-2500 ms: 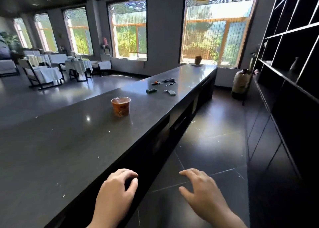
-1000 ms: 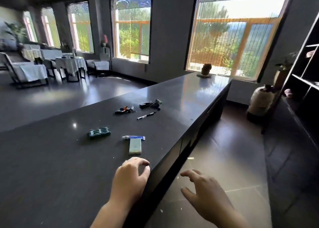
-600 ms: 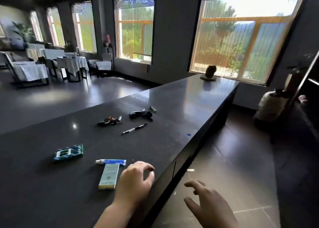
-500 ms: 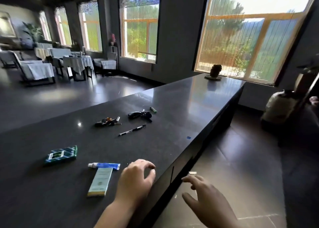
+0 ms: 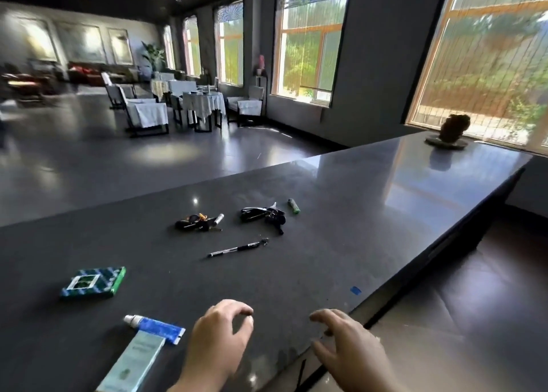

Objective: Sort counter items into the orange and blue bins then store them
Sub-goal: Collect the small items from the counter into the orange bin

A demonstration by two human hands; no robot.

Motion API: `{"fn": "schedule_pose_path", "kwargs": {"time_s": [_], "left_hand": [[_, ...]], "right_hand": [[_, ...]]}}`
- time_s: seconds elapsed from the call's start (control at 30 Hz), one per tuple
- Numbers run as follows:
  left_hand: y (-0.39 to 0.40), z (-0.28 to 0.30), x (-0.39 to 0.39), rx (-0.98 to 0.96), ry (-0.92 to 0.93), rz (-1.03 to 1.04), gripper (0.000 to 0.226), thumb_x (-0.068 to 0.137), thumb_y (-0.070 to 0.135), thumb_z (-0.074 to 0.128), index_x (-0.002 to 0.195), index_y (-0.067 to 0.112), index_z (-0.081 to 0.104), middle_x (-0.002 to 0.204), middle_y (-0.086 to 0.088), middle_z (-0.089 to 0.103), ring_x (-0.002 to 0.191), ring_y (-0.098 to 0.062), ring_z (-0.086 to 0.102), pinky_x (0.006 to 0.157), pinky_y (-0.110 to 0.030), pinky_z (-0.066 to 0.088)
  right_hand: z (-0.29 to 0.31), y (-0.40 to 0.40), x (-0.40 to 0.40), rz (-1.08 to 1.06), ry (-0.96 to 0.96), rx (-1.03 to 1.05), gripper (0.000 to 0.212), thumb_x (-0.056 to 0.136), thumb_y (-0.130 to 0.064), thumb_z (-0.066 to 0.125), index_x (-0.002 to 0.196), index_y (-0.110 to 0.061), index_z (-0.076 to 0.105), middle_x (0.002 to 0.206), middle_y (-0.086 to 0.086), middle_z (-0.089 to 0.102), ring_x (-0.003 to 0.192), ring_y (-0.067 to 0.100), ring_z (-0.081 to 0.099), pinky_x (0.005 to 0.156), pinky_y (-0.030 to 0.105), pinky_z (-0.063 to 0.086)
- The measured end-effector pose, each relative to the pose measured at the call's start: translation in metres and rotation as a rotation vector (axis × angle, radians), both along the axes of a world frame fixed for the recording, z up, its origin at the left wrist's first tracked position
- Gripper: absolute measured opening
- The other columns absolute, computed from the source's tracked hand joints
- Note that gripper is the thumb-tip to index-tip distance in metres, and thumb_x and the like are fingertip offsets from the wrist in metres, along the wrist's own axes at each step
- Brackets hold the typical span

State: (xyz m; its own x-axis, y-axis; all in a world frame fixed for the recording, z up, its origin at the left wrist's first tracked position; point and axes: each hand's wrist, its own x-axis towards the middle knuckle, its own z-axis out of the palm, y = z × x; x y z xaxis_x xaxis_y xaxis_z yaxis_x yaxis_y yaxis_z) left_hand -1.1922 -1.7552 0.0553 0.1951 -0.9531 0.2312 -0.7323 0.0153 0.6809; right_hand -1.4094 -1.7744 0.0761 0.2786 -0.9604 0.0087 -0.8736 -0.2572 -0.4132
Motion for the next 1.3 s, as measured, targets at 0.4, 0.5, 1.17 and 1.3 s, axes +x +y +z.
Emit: {"fn": "schedule_pose_path", "kwargs": {"time_s": [0.4,0.5,1.17,1.3], "left_hand": [[-0.126,0.0,0.074,-0.079,0.059,0.248,0.01,0.085,0.018,0.065,0.088,0.024,0.071,0.095,0.015,0.065,0.093,-0.007,0.06,0.086,-0.024,0.044],[-0.144,-0.011,0.078,-0.021,0.054,0.279,0.01,0.084,0.02,0.065,0.088,0.027,0.071,0.093,0.019,0.064,0.09,-0.004,0.059,0.08,-0.019,0.042],[-0.321,-0.036,0.123,0.089,-0.169,0.476,0.022,0.08,0.013,0.064,0.099,0.021,0.07,0.111,0.006,0.065,0.107,-0.019,0.057,0.09,-0.031,0.043],[-0.341,-0.05,0.146,0.146,-0.291,0.486,0.026,0.078,0.018,0.066,0.104,0.02,0.07,0.118,0.005,0.063,0.11,-0.022,0.056,0.092,-0.033,0.041]], "right_hand": [[-0.001,-0.157,0.063,0.125,-0.03,-0.057,0.035,0.084,-0.045,0.054,0.119,-0.045,0.051,0.118,-0.029,0.05,0.103,-0.007,0.052,0.079,0.016,0.043],[-0.017,-0.178,0.066,0.15,-0.035,0.009,0.034,0.085,-0.042,0.055,0.119,-0.045,0.052,0.12,-0.029,0.051,0.106,-0.007,0.052,0.084,0.016,0.044],[-0.057,-0.394,0.088,0.202,-0.005,-0.069,0.049,0.082,-0.035,0.058,0.13,-0.032,0.05,0.138,-0.015,0.047,0.128,0.012,0.038,0.101,0.022,0.035],[-0.069,-0.418,0.11,0.168,0.004,-0.096,0.049,0.084,-0.037,0.056,0.132,-0.031,0.048,0.139,-0.014,0.047,0.129,0.013,0.039,0.101,0.024,0.036]]}}
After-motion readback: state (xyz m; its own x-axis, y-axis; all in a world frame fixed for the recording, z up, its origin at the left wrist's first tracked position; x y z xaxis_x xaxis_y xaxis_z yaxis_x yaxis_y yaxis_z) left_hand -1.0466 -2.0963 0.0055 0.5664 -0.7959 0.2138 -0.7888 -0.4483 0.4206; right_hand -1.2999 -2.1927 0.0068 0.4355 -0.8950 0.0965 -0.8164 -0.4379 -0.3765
